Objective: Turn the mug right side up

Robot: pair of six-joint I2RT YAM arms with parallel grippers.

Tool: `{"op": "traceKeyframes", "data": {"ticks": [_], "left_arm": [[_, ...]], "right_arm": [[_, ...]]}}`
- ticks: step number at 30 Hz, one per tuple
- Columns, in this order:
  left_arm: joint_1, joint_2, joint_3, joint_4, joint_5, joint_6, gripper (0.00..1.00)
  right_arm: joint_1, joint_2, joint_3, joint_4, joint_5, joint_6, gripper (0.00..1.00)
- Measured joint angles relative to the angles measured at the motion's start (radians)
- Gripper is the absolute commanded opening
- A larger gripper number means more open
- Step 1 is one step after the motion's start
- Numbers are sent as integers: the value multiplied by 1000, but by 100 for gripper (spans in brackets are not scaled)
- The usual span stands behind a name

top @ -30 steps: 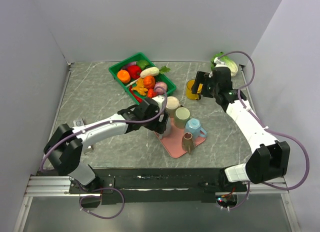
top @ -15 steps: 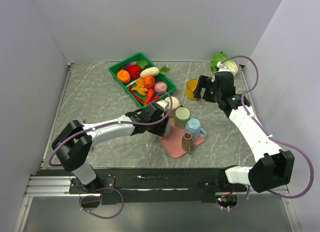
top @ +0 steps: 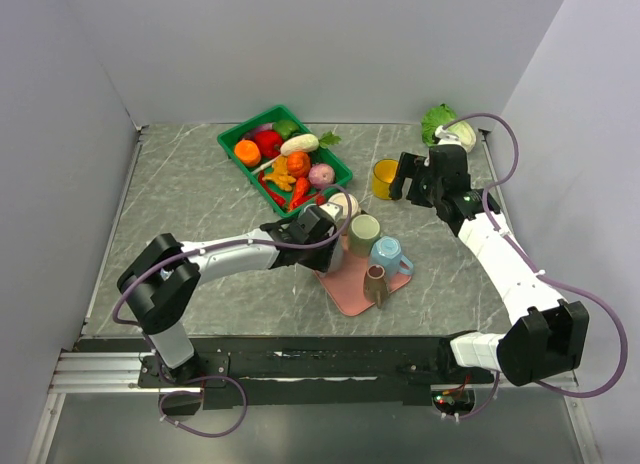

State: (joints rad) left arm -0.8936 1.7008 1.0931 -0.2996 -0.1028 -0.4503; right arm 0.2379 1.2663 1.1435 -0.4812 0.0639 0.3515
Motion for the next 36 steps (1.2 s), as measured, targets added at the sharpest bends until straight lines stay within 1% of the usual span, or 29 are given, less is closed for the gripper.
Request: {"op": "traceKeyframes", "data": {"ticks": [1,4,5,7,9,14,24,31,36], "left_arm": [[0,0,1,0,0,0,46],[0,2,6,-2,2,-1,33],[0,4,9,-3,1,0,27],[-1,10,17,-2,1,-3,25],[-1,13,20,0,1,1,21],[-3,13,21,3,0,3,1],[-8,0,21,-21,-8,13,1],[-7,-115,29,-147,26,32,1],[-6,-203,85,-201,61,46,1]], "right_arm": [[0,0,0,-1,0,0,100],[0,0,0,-5,4,0,100],[0,0,0,-7,5,0,100],[0,-3,-2,-8,8,0,100],[0,-9,-6,-10,15,0,100],[0,-34,-17,-10,23,0,100],[0,-51,-38,-16,21,9,100],[0,-98,-38,-21,-10,26,100],[-1,-174,-38,-8,-65,40,100]]}}
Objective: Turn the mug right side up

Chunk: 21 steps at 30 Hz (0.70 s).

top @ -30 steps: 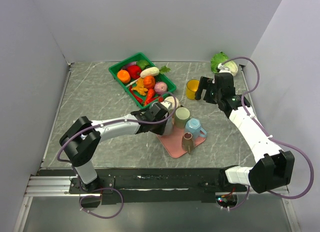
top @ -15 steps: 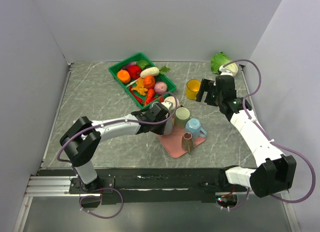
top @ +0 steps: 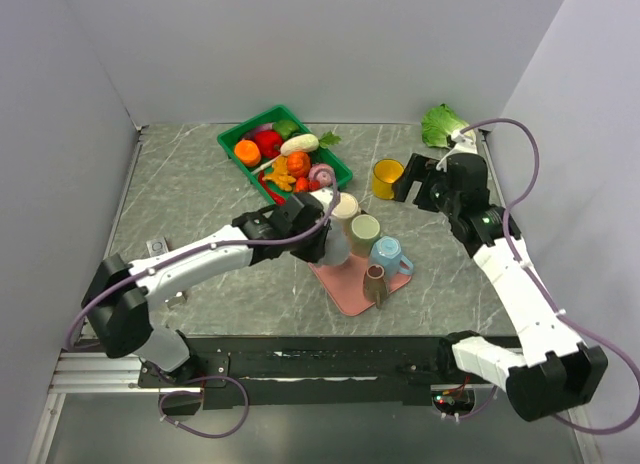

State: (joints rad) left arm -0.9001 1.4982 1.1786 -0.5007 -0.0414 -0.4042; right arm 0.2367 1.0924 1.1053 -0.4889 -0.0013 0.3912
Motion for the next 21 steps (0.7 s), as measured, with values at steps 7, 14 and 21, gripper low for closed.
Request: {"op": "traceKeyframes", "data": {"ticks": [7,14,21], "left_arm": [[47,-55,160,-3,95,-12,1],[212,-84,286,60,204,-107,1],[269,-92,385,79,238,-169,1]], "right_arm": [[0,-77,1,85,-185,18,100],[0,-163,-75,284,-367,114,98],[34,-98,-128,597,-518,306,94]]}}
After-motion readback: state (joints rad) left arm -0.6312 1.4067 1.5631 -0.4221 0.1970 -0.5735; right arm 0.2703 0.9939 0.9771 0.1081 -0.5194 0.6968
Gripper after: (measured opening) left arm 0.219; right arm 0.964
